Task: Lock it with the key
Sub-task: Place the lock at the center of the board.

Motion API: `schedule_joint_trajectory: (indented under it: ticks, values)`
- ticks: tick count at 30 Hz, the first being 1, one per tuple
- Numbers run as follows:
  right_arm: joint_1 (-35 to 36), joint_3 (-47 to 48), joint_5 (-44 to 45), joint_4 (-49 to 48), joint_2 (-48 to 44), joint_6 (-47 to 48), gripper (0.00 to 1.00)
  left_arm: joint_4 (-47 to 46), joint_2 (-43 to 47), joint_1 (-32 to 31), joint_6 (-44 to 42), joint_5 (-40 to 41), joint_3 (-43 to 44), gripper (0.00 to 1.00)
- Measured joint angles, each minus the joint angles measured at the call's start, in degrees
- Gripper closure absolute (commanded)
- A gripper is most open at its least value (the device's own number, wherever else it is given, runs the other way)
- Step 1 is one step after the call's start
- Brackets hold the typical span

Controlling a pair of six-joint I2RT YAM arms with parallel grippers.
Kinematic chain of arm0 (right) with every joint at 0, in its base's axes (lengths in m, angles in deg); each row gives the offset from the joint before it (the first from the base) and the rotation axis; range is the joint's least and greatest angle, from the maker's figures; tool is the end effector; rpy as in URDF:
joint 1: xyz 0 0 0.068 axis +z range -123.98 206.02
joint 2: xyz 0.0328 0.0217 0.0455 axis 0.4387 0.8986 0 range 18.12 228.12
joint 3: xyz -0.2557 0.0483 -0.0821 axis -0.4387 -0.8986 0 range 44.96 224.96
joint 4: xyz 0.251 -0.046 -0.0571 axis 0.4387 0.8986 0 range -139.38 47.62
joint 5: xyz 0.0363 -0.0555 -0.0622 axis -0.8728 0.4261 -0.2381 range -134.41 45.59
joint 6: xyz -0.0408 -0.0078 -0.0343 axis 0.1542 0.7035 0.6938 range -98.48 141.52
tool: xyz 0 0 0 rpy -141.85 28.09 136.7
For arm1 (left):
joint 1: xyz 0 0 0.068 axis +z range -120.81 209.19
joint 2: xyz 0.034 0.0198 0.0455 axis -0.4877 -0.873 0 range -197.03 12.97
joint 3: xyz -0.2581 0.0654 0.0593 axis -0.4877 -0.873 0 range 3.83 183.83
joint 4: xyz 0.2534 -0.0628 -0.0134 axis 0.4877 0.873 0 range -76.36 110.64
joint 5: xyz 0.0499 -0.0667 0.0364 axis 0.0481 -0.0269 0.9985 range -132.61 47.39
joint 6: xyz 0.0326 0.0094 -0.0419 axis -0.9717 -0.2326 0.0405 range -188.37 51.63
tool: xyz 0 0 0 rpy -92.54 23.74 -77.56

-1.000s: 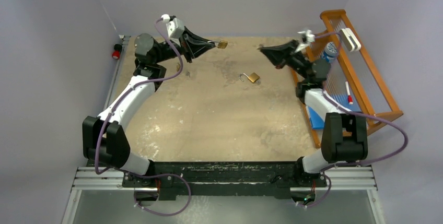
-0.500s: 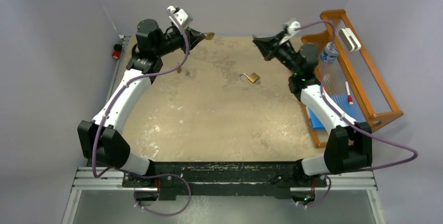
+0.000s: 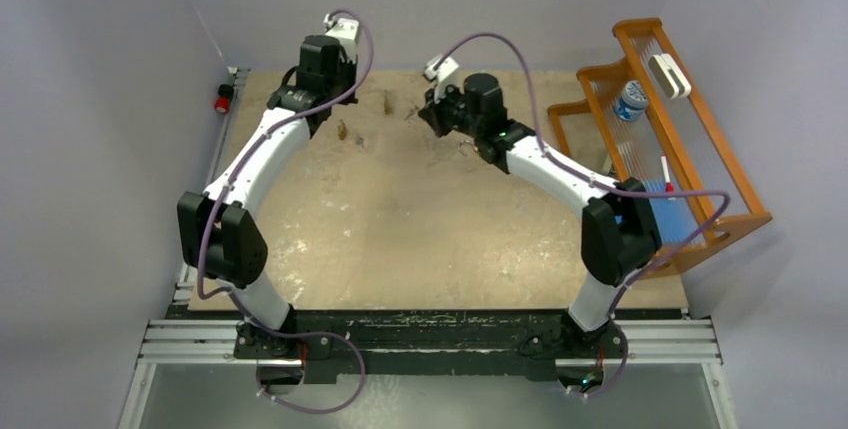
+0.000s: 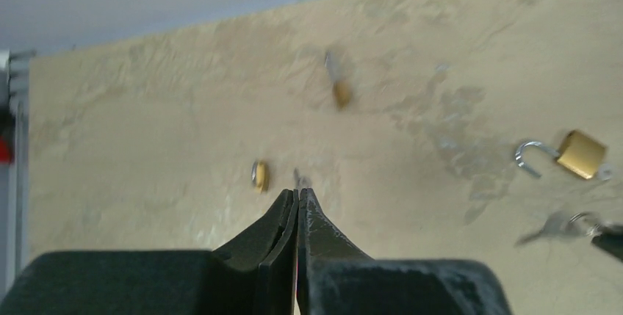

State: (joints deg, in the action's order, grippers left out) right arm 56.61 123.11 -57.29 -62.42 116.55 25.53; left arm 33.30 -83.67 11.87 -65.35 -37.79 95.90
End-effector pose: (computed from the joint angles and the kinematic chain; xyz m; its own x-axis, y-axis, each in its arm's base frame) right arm 0.3551 0.2190 0.3324 -0.0603 -0.1148 -0.9916 -0.6923 0.7204 -0.0413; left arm 0.3821 -0.1160 0.3711 -0.4030 0.0705 -0.9125 0.2025 0.9792 -0.0137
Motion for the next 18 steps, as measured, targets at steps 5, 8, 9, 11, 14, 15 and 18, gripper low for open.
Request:
schedule_joint_trajectory:
  ticks: [5, 8, 9, 11, 14, 15, 18]
  values:
    - [4.3, 0.7, -0.2, 2.3, 3.7, 0.7, 1.0, 3.8, 4.9, -0.3, 3.5, 6.1, -8.1, 0.77]
    - [4.4, 0.8, -0.4, 2.0, 4.7, 0.4, 1.0, 4.3, 10.6, -0.3, 5.2, 8.0, -13.7, 0.63]
    - [4.2, 1.1, -0.5, 2.0, 5.2, 0.1, 1.0, 4.2, 12.1, -0.3, 5.8, 8.7, -14.4, 0.6]
    - [4.0, 3.1, -0.6, 2.1, 7.4, -0.2, 1.0, 3.7, 13.7, -0.3, 7.1, 9.6, -14.9, 0.56]
    - [4.2, 8.0, 0.0, 2.7, 12.2, -0.2, 1.0, 2.6, 14.6, 0.4, 9.1, 10.0, -16.1, 0.49]
    - [4.4, 8.7, 0.0, 2.7, 13.1, -0.2, 1.0, 2.3, 14.8, 1.0, 9.9, 9.9, -17.1, 0.46]
    - [5.3, 13.0, 0.1, 4.5, 17.5, -2.3, 1.0, 2.1, 15.3, 3.6, 12.1, 8.3, -20.8, 0.36]
